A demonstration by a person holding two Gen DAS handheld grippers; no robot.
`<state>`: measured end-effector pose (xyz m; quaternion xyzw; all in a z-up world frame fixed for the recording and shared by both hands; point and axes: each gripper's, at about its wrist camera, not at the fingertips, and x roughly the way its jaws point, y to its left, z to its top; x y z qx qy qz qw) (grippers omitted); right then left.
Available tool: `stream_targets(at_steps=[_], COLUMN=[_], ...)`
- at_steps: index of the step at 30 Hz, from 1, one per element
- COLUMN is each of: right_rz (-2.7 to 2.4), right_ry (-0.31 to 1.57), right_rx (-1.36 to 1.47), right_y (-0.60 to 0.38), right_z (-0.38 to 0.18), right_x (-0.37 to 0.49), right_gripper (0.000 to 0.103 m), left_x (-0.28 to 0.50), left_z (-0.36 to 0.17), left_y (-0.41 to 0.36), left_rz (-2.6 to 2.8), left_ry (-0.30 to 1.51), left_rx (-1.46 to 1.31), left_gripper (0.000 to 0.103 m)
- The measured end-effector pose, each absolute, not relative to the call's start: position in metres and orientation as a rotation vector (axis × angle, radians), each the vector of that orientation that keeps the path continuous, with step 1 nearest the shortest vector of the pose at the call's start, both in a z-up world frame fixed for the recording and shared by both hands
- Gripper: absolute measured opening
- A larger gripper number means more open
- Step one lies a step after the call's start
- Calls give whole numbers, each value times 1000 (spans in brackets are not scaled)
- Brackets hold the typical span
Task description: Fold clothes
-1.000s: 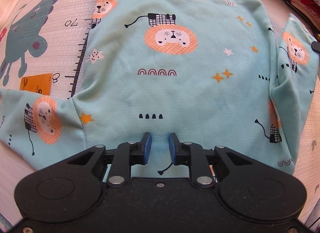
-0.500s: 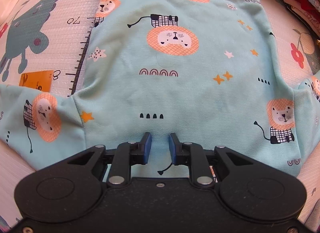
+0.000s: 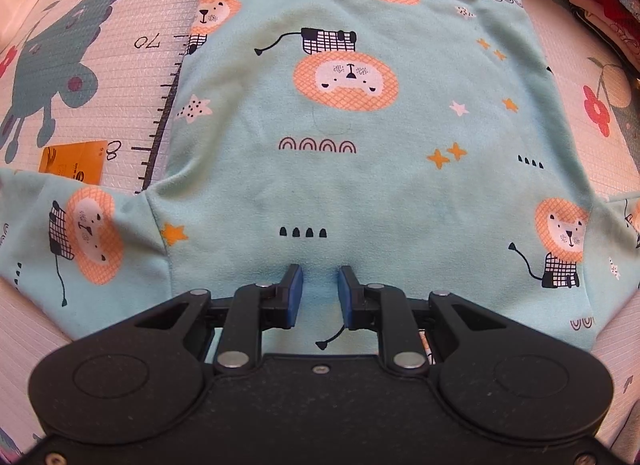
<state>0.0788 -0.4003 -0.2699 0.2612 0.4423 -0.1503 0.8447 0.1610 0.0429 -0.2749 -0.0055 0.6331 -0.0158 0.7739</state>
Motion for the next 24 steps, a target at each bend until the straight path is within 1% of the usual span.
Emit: stream_targets(at_steps=[5, 11, 15, 18, 21, 24], right_rz=[-382, -461, -299, -76, 125, 278], right_ry=[931, 913, 889, 905, 922, 936], right_rx=[556, 454, 279, 211, 150, 129], right_y=[-415, -416, -373, -330, -284, -244], right_z=[-273, -263, -244, -237, -231, -227], right_x=[70, 58, 66, 71, 69, 68], right_gripper=[5, 8, 10, 10, 10, 9], left_x=[163, 165, 163, 156, 137, 121], left_z=[-272, -270, -269, -267, -261, -249], left_y=[48, 48, 41, 36, 48, 29], left_rz=[-32, -30, -22, -28, -25, -115], left_ry=[1373, 1368, 1350, 1306, 1214, 1181], left_rx=[-10, 2, 43, 87, -4, -73], left_gripper=[18, 18, 18, 18, 18, 18])
